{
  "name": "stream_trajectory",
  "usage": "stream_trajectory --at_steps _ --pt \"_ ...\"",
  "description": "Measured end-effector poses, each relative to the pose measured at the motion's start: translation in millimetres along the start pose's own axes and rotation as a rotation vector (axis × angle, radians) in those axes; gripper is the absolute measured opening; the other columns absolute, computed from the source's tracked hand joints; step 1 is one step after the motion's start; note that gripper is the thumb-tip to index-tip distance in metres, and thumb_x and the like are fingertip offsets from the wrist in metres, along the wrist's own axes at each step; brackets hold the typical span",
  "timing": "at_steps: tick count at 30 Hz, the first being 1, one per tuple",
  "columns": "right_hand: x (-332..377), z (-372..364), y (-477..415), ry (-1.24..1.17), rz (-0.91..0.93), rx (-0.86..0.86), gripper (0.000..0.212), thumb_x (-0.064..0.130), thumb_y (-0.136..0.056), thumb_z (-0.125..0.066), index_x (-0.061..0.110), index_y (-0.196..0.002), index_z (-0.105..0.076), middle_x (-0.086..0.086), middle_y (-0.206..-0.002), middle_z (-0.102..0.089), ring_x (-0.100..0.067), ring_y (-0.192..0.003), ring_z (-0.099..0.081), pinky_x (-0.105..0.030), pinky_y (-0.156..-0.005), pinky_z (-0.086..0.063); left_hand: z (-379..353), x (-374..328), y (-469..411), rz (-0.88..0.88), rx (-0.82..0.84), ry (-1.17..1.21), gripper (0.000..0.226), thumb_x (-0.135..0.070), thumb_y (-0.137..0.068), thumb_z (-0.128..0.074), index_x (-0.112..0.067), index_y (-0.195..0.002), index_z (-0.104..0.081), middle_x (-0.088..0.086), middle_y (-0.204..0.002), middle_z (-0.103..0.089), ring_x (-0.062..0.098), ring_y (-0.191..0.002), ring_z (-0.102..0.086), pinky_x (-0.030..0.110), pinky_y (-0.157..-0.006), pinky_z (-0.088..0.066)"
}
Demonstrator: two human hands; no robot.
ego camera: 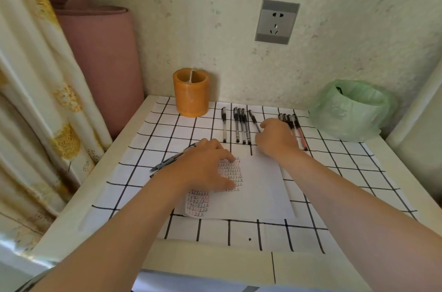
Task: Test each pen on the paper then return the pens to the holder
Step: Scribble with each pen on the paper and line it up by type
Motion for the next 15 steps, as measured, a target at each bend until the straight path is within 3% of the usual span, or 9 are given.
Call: stream_trajectory --at_steps 3,5,6,10,15 --pt "4 -3 -3 0.023 0.04 0.03 0.025 0.017 -0.092 -0.057 -0.001 -0.102 -0.071 -0.016 -0.098 -0.072 -0.031 -0.091 -0.068 -0.036 -0.073 -0.054 0 0 -1 -0.013 -0.01 -0.004 0.064 -0.057 -0.079 -0.071 -0.042 -0.137 -0.048 -0.014 -0.124 -0.04 0.01 -0.124 -0.032 0.037 -0.106 -0.036" --pt "4 -5 -5 0.035 0.048 0.048 0.027 0.02 -0.093 -0.053 0.007 -0.074 -0.065 -0.01 -0.068 -0.063 -0.029 -0.07 -0.062 -0.028 -0.056 -0.044 -1 2 -2 -0.022 -0.017 -0.008 0.062 -0.057 -0.08 -0.07 -0.042 -0.137 -0.049 -0.015 -0.125 -0.041 0.009 -0.124 -0.033 0.037 -0.106 -0.037" --pt "4 -5 -5 0.042 0.052 0.054 0.028 0.019 -0.093 -0.05 0.008 -0.069 -0.062 -0.008 -0.064 -0.06 -0.028 -0.066 -0.059 -0.027 -0.054 -0.041 -1 3 -2 -0.026 -0.019 -0.001 0.06 -0.056 -0.081 -0.069 -0.042 -0.136 -0.049 -0.015 -0.125 -0.041 0.009 -0.124 -0.033 0.037 -0.106 -0.037" --pt "14 2 1 0.096 0.085 0.043 0.028 0.017 -0.096 -0.047 0.009 -0.111 -0.07 -0.009 -0.106 -0.071 -0.028 -0.096 -0.066 -0.033 -0.076 -0.051 6 13 2 -0.031 -0.084 0.094 0.051 -0.047 -0.087 -0.068 -0.038 -0.134 -0.052 -0.014 -0.125 -0.047 0.006 -0.121 -0.039 0.031 -0.102 -0.039" --pt "63 -8 15 0.058 0.357 0.011 0.032 0.016 -0.096 -0.047 0.023 -0.119 -0.068 -0.001 -0.125 -0.064 -0.023 -0.109 -0.062 -0.034 -0.09 -0.051 40 48 21 0.072 -0.348 0.079 0.025 -0.029 -0.095 -0.062 -0.031 -0.12 -0.063 -0.012 -0.109 -0.056 0.009 -0.102 -0.052 0.029 -0.087 -0.047"
Point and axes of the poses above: each hand's wrist, its own y-axis away from the middle knuckle, its own z-axis out of the back of the hand, x = y × z, the point moved 6 cm from there along -y, towards the middle knuckle
